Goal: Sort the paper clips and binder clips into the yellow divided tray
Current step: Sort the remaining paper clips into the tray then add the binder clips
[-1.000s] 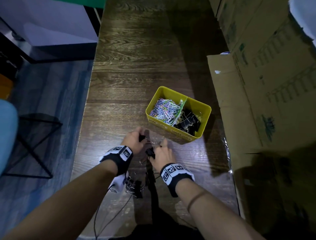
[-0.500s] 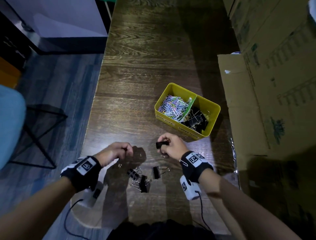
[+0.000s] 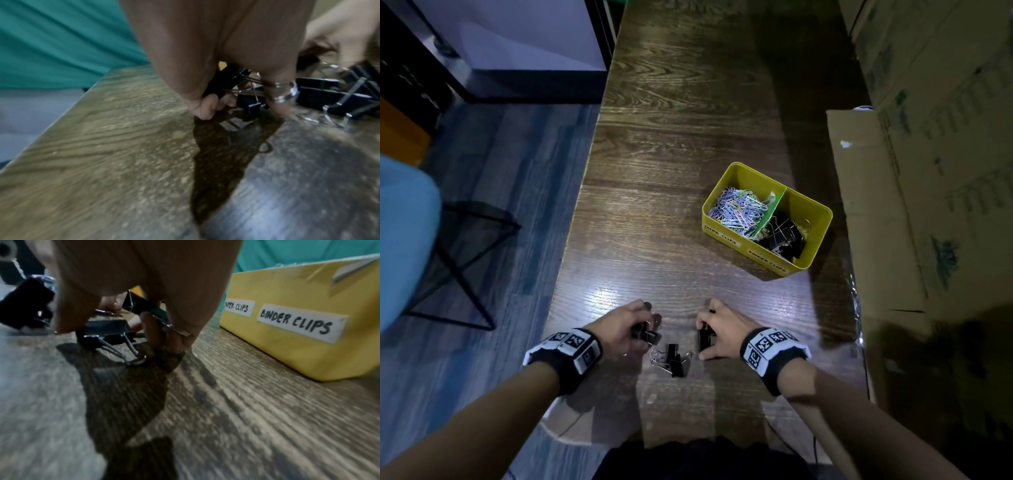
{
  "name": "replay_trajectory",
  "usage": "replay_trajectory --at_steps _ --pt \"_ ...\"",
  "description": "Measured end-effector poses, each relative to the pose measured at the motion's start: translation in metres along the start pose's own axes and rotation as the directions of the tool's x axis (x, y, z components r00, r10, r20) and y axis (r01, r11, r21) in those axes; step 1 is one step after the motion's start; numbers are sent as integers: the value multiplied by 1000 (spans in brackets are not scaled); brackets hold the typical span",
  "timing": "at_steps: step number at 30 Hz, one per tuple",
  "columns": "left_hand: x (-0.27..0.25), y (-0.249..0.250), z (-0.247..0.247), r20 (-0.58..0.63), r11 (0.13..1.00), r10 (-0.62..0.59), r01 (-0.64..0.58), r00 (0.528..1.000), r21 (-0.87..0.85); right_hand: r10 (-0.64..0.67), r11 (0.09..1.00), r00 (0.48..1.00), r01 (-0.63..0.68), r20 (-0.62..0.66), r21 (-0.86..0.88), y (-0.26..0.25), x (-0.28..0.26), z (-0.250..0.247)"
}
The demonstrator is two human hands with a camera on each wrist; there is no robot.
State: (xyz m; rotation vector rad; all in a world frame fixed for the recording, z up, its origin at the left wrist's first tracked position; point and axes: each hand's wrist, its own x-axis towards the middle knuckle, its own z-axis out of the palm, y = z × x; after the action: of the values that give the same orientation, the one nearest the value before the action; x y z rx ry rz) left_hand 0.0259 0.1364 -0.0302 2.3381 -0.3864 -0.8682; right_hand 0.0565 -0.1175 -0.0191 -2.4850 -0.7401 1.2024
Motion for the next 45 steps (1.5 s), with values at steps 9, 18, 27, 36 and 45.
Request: replay_trajectory --at_steps 9,18,27,36,45 --pt "20 37 -36 23 306 -352 138 936 -942 221 768 935 8 -277 641 17 -30 -11" --pt "106 177 -93 17 426 -80 49 997 -903 479 145 802 328 -356 933 49 -76 -57" --pt "194 256 -78 -106 980 144 -126 984 157 580 35 700 491 -418 871 80 -106 -88" --pt "194 225 -52 -115 936 239 -198 964 290 644 184 668 339 -374 923 94 -72 -136" --pt "128 169 -58 -457 957 255 -289 852 -5 565 675 743 -167 -359 718 86 -25 -148"
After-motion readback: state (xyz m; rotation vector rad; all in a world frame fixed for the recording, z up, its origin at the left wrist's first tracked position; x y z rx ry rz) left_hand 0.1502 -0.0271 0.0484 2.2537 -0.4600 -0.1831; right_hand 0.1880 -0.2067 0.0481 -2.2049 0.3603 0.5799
